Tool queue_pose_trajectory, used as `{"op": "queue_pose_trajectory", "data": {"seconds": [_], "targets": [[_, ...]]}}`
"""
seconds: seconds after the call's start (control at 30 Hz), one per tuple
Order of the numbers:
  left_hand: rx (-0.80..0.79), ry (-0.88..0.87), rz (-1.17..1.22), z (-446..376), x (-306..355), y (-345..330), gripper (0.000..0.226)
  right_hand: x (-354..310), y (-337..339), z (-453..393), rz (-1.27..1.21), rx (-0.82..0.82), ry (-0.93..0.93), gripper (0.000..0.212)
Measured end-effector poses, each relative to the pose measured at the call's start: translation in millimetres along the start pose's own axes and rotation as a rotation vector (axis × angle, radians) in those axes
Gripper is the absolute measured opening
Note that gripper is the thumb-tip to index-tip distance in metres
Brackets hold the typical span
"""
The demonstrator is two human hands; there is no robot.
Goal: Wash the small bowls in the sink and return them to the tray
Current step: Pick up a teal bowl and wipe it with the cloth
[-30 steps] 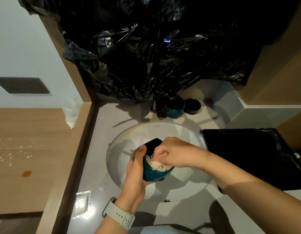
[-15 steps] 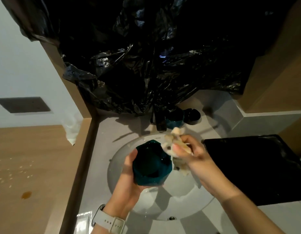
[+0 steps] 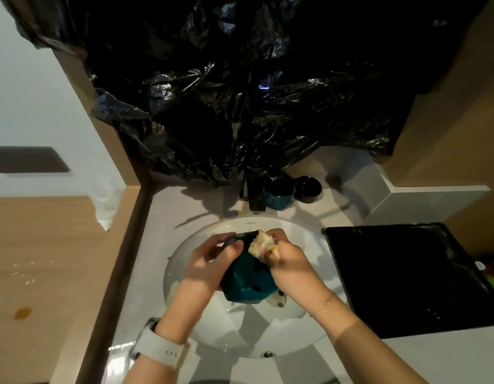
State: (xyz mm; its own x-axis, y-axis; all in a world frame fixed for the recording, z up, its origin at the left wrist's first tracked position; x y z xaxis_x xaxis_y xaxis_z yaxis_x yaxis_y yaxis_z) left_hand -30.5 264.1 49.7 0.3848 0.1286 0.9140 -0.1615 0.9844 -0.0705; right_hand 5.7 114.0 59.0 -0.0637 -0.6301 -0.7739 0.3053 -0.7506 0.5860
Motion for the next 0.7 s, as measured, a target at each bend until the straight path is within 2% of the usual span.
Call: {"op": "queue_pose_trajectory", "data": {"seconds": [0.1, 0.17, 0.27, 0.37, 0.5, 0.53, 0.6, 0.7], "targets": [[-0.117, -0.009, -0.161, -4.1, 7.5, -9.8, 0.031, -13.0, 0.3, -2.7, 0.139, -0.070, 0.083, 0.019], [-0.087, -0.032, -0.269, -6.2, 10.3, -12.8, 0.012, -17.2, -0.3, -2.6, 0.109, -0.115, 0.073, 0.020], [-0.071, 0.060, -0.215, -12.1, 5.9, -13.4, 0.015, -17.2, -0.2, 1.9, 0.001, -0.153, 0.020, 0.042], [-0.097, 0.131, -0.202, -15.2, 3.3, -15.3, 0.011, -9.6, -0.1, 0.2, -0.009, -0.103, -0.020, 0.051], [-0.028, 0.041, -0.337, -16.1, 8.5, -10.9, 0.015, -11.6, -0.6, -10.6, 0.167, -0.106, -0.010, 0.027], [0.015, -0.004, -0.384, -16.8, 12.9, -7.4, 0.019, -10.9, 0.3, -10.8, 0.173, -0.097, -0.035, 0.031], [0.124, -0.081, -0.512, -14.9, 23.9, 1.1, 0.029, -0.7, -4.4, -5.7, 0.049, -0.074, -0.132, 0.036], [0.260, -0.179, -0.611, -8.2, 36.8, 6.1, 0.032, 19.6, -31.2, 9.7, -0.283, -0.080, -0.310, 0.035]]}}
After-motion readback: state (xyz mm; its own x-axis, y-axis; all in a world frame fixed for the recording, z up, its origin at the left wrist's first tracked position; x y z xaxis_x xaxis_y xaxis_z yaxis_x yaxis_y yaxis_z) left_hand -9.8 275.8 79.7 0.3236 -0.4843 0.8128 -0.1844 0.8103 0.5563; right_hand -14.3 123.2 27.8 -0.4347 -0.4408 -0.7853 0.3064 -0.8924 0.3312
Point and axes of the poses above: each hand's wrist, its own z-axis away from the middle knuckle, its own y-axis out of the back of the hand, x = y × z, the point moved 10 cm from there along -z, towards the middle knuckle, and after that the axes turned 2 degrees about y, right-handed, at the moved point
